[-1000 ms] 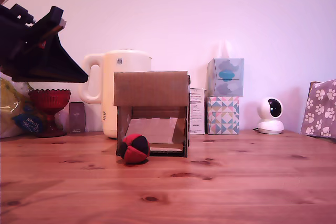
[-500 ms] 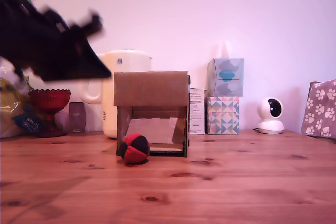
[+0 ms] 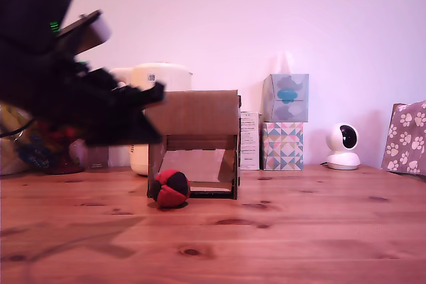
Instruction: Drop the footbag into the cardboard dice tower
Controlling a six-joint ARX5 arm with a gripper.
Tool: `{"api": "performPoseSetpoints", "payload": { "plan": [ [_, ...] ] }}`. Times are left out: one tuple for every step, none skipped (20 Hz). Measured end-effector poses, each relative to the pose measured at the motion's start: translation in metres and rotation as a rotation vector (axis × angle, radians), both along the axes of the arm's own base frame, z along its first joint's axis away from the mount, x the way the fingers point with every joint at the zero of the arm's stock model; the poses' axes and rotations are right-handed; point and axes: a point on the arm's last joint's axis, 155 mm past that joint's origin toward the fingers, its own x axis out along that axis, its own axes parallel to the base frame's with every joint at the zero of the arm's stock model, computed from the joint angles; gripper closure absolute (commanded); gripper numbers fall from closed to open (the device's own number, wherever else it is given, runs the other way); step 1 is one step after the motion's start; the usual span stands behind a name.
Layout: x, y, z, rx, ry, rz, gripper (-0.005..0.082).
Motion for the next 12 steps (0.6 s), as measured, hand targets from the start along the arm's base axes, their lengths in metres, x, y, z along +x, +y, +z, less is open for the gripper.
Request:
{"api": "performPoseSetpoints", "payload": {
  "plan": [
    [0.005,-0.004,0.004,-0.005,-0.008,0.000,0.0494],
    [0.010,-0.006,0.004,-0.005,-0.008,0.002,0.0288],
    [0.014,-0.007,0.003,0.000,-0.006,0.011,0.0119],
    [0.019,-0.006,-0.002,0.013,-0.001,0.032,0.0031],
    [0.025,-0.003,-0.008,0.032,0.008,0.060,0.0013],
    [0.029,-0.001,-0.017,0.055,0.025,0.080,0.0013],
    [0.033,-0.002,-0.024,0.073,0.045,0.086,0.0013],
    [0.037,-0.002,-0.031,0.094,0.063,0.090,0.0013],
    [0.042,-0.003,-0.035,0.109,0.078,0.091,0.0013],
    [0.047,-0.005,-0.035,0.116,0.085,0.094,0.0014],
    [0.054,-0.007,-0.034,0.121,0.091,0.098,0.0014],
    [0.060,-0.010,-0.033,0.126,0.097,0.101,0.0014]
  ]
}}
